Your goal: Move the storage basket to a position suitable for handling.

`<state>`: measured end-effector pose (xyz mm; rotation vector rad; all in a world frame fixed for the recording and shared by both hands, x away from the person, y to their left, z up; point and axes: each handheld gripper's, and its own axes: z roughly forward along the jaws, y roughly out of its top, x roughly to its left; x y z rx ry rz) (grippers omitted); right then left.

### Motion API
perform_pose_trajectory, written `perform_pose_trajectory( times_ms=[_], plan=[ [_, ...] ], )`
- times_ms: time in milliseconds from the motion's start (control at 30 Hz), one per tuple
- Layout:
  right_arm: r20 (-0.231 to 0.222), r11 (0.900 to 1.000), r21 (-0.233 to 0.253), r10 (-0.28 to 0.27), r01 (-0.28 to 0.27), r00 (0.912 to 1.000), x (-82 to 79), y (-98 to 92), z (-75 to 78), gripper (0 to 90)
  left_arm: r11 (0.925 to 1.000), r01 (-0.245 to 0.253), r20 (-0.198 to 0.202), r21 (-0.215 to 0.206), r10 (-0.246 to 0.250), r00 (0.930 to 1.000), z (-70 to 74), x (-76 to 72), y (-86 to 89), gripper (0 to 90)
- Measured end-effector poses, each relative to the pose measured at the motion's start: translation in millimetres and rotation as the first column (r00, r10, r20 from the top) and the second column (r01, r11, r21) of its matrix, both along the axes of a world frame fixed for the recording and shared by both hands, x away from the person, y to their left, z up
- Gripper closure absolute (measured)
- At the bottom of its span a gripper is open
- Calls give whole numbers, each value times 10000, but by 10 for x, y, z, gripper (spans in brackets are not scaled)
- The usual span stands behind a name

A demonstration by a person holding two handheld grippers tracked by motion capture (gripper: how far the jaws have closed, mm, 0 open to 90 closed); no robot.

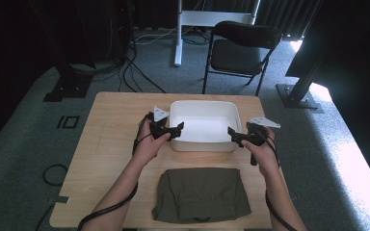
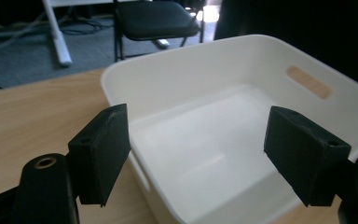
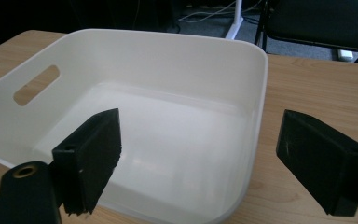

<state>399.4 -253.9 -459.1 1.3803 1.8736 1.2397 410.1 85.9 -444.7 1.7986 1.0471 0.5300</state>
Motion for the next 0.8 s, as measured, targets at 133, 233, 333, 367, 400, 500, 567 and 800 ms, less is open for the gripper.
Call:
perform_pose_trajectory(
  times_ms=[133,233,333,367,400,500,567,800],
  plan=[
    [16,9986,-141,515,-514,9987,-40,39,-14,132,9991,-44,170,418,37,9998,-20,-93,59,196],
    [103,9981,-135,601,-600,9981,-78,54,-12,125,9991,47,150,415,-54,9999,-32,-138,111,195],
    [195,9982,-169,571,-568,9982,-114,50,-5,121,9982,8,144,600,-17,9999,-38,-160,138,191],
    [195,9982,-169,571,-568,9982,-114,50,-5,121,9984,11,161,565,-20,9999,-40,-173,151,191],
    [206,9983,-169,569,-566,9982,-126,47,-2,120,9988,63,157,493,-71,9999,-39,-187,165,190],
    [245,9980,-198,610,-606,9978,-167,31,7,120,9989,234,-76,405,-231,9997,-42,-245,196,190],
    [286,9976,-250,656,-649,9974,-200,25,11,120,9985,341,-212,439,-332,9992,-46,-291,208,190],
    [443,9948,-357,973,-957,9943,-339,19,17,120,9977,652,-430,204,-643,9970,-57,-462,263,190]
  ],
)
